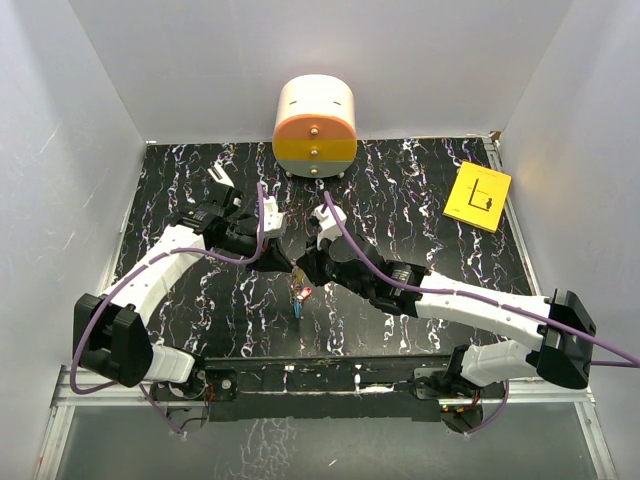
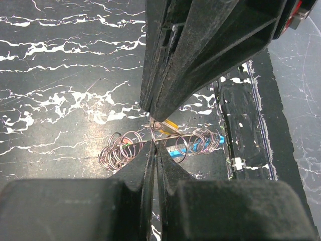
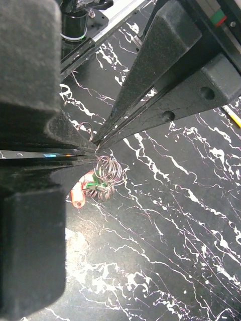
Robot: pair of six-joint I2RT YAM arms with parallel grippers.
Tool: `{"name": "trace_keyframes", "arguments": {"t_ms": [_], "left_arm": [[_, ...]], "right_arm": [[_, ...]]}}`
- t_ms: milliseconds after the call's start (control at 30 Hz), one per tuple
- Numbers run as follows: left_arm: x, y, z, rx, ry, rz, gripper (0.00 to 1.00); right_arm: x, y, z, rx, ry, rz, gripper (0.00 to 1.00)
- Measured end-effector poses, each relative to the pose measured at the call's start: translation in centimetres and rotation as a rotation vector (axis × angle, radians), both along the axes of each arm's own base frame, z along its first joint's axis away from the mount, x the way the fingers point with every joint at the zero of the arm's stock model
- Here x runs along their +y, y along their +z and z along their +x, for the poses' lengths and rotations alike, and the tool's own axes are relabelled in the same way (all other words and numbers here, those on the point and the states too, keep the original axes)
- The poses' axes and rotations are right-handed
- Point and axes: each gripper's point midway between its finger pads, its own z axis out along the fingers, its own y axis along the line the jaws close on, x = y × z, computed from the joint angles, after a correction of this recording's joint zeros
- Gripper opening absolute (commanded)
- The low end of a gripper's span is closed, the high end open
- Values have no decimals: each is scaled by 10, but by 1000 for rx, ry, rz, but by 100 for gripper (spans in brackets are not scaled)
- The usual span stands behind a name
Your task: Put the keys on the keyring
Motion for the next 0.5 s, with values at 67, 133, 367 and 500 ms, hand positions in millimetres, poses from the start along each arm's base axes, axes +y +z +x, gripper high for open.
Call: {"name": "trace_keyframes", "arguments": {"t_ms": [67, 133, 367, 500], "left_arm": [[0, 0, 0, 0, 0, 0, 0], [0, 0, 0, 1, 0, 0, 0], [0, 1, 0, 13, 9, 1, 0], [-1, 2, 1, 14, 11, 0, 0]], "right_arm": [[0, -1, 0, 3, -2, 0, 8], [0, -1, 0, 4, -3, 0, 8], [0, -2, -1, 10, -4, 3, 8], [-2, -8, -2, 21, -6, -6, 8]]}}
